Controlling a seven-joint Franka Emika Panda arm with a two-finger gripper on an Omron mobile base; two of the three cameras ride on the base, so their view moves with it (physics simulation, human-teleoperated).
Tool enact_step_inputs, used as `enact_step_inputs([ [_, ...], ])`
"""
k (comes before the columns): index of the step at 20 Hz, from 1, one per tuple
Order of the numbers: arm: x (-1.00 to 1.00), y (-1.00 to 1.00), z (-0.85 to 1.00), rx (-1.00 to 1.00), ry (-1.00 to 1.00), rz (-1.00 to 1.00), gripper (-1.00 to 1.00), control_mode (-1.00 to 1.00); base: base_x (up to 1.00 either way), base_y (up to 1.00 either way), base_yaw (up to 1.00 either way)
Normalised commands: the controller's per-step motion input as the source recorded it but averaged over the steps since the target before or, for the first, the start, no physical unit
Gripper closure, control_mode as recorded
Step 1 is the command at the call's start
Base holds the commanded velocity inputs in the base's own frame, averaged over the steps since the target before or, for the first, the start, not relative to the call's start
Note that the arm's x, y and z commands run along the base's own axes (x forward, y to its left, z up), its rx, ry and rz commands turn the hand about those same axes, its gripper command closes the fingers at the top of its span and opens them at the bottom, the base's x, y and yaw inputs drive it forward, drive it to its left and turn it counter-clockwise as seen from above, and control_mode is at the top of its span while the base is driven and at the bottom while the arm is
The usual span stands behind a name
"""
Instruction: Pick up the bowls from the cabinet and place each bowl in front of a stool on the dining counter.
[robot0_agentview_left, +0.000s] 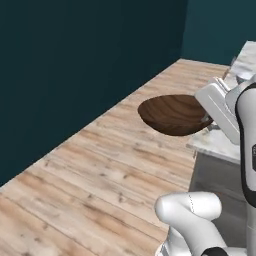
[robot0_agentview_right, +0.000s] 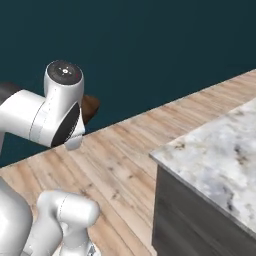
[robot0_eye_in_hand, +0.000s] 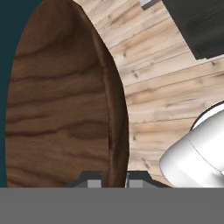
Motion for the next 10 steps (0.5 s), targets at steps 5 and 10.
enact_step_inputs([
  [5, 0.00, 0.00, 0.00, 0.00, 0.00, 0.00, 1.00, 1.00, 0.63, 1.00, -0.59],
  [10, 0.00, 0.00, 0.00, 0.00, 0.00, 0.00, 1.00, 1.00, 0.55, 1.00, -0.59],
])
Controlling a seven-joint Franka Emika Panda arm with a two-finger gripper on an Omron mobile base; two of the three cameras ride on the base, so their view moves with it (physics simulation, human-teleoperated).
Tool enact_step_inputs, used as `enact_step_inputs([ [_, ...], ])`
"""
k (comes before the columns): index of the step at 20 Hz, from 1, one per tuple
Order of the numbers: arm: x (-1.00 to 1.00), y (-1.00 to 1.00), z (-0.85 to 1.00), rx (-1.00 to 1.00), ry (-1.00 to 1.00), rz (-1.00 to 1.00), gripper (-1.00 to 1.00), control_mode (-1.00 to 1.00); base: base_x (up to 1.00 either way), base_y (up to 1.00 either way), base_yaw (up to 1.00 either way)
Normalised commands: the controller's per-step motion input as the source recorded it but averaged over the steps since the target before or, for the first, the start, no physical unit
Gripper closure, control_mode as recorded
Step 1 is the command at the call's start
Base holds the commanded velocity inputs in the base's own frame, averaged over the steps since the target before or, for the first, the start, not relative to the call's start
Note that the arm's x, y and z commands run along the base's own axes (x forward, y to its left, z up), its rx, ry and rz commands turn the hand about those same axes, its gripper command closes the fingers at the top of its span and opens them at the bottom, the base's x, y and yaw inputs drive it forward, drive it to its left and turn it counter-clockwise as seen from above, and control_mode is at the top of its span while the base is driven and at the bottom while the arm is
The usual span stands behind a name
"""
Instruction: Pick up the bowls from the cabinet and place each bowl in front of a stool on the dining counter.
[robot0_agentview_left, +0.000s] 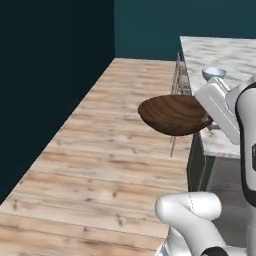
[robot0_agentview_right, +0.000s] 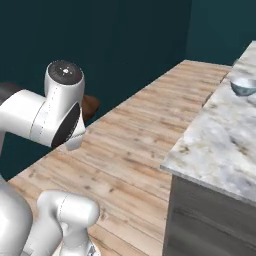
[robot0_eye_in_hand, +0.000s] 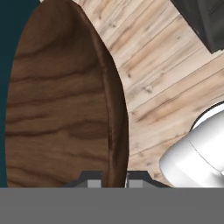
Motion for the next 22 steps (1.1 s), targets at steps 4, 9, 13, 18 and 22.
enact_step_inputs([
  [4, 0.00, 0.00, 0.00, 0.00, 0.00, 0.00, 1.00, 1.00, 0.50, 1.00, -0.59],
  [9, 0.00, 0.00, 0.00, 0.00, 0.00, 0.00, 1.00, 1.00, 0.50, 1.00, -0.59],
  [13, 0.00, 0.00, 0.00, 0.00, 0.00, 0.00, 1.00, 1.00, 0.69, 0.96, -0.61],
  [18, 0.00, 0.00, 0.00, 0.00, 0.00, 0.00, 1.00, 1.00, 0.75, 0.96, -0.61],
  [22, 0.00, 0.00, 0.00, 0.00, 0.00, 0.00, 1.00, 1.00, 0.72, 0.97, -0.61],
])
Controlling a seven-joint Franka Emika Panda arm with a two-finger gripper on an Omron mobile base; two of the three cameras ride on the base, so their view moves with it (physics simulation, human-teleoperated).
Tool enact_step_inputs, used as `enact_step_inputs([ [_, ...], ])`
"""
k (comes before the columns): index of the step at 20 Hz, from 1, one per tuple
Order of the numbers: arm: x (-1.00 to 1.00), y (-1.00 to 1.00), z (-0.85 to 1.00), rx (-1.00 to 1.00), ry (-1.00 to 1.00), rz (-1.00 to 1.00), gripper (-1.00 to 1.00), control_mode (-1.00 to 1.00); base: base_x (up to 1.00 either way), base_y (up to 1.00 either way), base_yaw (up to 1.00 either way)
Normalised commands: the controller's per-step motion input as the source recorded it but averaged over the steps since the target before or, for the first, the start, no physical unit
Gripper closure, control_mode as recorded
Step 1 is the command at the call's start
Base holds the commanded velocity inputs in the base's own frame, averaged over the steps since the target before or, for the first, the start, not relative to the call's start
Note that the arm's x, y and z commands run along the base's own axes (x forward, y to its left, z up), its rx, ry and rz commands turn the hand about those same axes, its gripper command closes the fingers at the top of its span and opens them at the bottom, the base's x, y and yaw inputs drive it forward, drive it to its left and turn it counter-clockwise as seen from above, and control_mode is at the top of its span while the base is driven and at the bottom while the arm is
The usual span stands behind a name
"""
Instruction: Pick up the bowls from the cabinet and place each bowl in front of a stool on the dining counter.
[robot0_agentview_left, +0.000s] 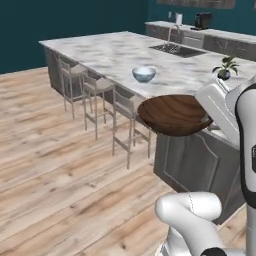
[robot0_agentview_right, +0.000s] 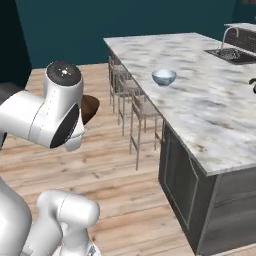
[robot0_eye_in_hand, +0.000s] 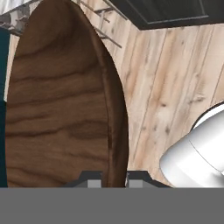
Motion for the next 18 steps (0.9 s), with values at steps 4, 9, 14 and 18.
enact_step_inputs([
  [4, 0.00, 0.00, 0.00, 0.00, 0.00, 0.00, 1.00, 1.00, 0.70, 0.97, -0.61],
  [9, 0.00, 0.00, 0.00, 0.00, 0.00, 0.00, 1.00, 1.00, 0.69, 0.97, -0.61],
  [14, 0.00, 0.00, 0.00, 0.00, 0.00, 0.00, 1.00, 1.00, 0.65, 0.99, -0.59],
  [18, 0.00, 0.00, 0.00, 0.00, 0.00, 0.00, 1.00, 1.00, 0.44, 1.00, -0.56],
])
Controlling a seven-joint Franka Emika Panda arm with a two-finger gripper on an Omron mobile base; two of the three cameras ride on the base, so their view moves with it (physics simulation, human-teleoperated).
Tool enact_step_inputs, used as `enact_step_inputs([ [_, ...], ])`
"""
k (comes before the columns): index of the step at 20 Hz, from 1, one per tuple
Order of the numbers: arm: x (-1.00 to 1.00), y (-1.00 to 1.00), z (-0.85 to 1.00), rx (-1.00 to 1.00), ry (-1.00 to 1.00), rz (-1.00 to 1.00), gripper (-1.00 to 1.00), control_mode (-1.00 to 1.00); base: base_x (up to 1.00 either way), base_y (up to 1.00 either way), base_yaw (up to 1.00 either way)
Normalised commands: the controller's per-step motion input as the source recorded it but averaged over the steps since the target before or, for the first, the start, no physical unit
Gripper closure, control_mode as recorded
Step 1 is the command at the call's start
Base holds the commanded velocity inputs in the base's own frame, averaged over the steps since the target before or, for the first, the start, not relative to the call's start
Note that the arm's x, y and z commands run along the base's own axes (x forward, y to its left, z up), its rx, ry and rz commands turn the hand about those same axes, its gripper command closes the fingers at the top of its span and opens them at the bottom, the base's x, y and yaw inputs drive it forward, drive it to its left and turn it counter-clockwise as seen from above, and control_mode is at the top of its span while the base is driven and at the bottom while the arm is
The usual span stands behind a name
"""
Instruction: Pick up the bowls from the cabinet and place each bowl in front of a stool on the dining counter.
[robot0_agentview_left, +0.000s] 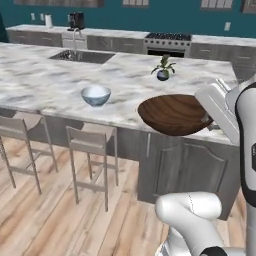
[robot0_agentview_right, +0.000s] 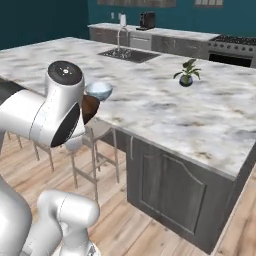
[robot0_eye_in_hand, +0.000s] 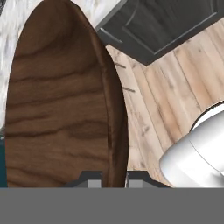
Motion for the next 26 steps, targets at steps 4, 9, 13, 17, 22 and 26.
enact_step_inputs([
  [4, 0.00, 0.00, 0.00, 0.00, 0.00, 0.00, 1.00, 1.00, 0.28, 1.00, -0.52],
  [9, 0.00, 0.00, 0.00, 0.00, 0.00, 0.00, 1.00, 1.00, 0.06, 1.00, -0.49],
  [13, 0.00, 0.00, 0.00, 0.00, 0.00, 0.00, 1.00, 1.00, 0.00, 1.00, -0.45],
  [17, 0.00, 0.00, 0.00, 0.00, 0.00, 0.00, 1.00, 1.00, 0.00, 1.00, -0.42],
  [22, 0.00, 0.00, 0.00, 0.00, 0.00, 0.00, 1.00, 1.00, 0.08, 1.00, -0.37],
  [26, 0.00, 0.00, 0.00, 0.00, 0.00, 0.00, 1.00, 1.00, 0.26, 1.00, -0.26],
])
